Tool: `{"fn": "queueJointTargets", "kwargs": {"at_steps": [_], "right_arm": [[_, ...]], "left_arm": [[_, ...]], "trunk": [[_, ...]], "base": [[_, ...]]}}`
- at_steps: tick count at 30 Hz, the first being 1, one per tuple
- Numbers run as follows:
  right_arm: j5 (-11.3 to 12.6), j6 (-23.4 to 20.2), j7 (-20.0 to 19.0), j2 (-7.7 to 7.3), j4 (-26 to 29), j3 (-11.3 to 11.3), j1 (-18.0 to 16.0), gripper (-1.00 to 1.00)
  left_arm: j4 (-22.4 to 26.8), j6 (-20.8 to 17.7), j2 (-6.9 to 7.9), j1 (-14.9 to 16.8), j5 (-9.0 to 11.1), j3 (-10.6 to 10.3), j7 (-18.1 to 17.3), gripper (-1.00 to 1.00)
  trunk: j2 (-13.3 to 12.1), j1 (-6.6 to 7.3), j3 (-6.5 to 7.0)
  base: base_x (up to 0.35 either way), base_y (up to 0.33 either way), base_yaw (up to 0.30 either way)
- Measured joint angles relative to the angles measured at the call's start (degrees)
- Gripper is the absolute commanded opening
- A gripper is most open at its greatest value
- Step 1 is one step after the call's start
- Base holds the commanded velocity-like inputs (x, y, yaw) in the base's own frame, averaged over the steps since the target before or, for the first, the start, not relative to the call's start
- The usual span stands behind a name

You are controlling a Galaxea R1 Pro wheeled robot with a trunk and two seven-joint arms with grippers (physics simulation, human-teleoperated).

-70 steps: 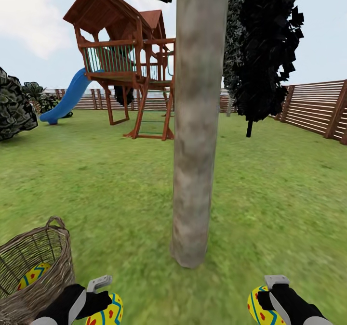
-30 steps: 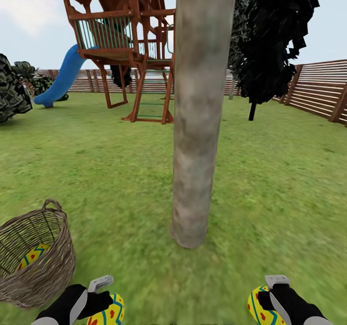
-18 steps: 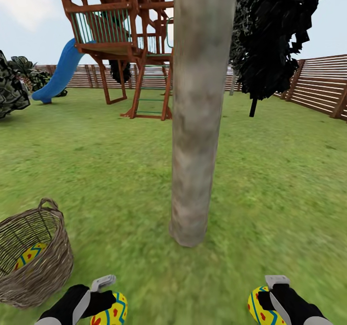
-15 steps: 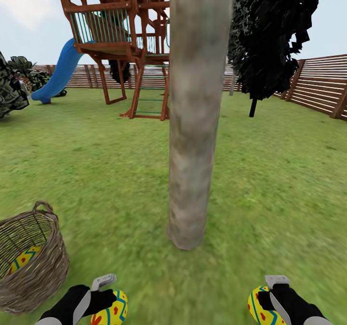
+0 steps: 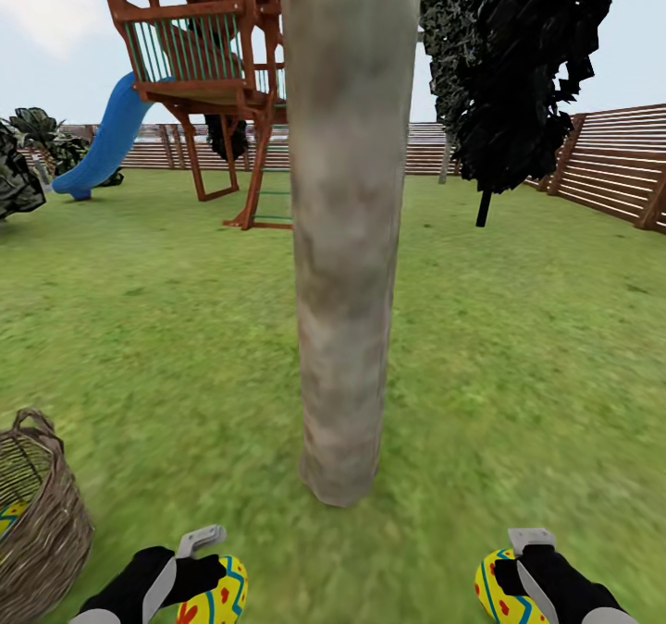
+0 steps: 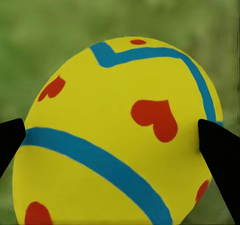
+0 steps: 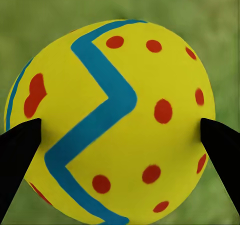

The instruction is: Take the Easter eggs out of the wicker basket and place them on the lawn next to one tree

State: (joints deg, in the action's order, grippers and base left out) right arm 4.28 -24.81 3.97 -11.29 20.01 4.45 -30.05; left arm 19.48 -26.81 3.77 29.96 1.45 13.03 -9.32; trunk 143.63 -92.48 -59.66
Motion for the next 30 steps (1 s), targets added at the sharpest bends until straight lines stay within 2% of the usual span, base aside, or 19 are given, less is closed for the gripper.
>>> {"fn": "queueJointTargets", "kwargs": {"at_steps": [2,24,30], "right_arm": [[0.0,0.0,0.0,0.0,0.0,0.0,0.0,-1.0],[0.0,0.0,0.0,0.27,0.0,0.0,0.0,-1.0],[0.0,0.0,0.0,0.55,0.0,0.0,0.0,-1.0]], "left_arm": [[0.0,0.0,-0.19,0.0,0.1,0.0,0.0,-1.0],[0.0,0.0,0.04,0.0,0.0,0.3,0.0,-1.0],[0.1,0.6,-0.05,0.0,0.0,0.3,0.0,-1.0]], "trunk": [[0.0,0.0,0.0],[0.3,-0.57,-4.87],[0.3,-0.54,-4.88]], "base": [[0.004,-0.003,0.0],[0.0,0.0,0.0],[0.148,0.0,0.0]]}}
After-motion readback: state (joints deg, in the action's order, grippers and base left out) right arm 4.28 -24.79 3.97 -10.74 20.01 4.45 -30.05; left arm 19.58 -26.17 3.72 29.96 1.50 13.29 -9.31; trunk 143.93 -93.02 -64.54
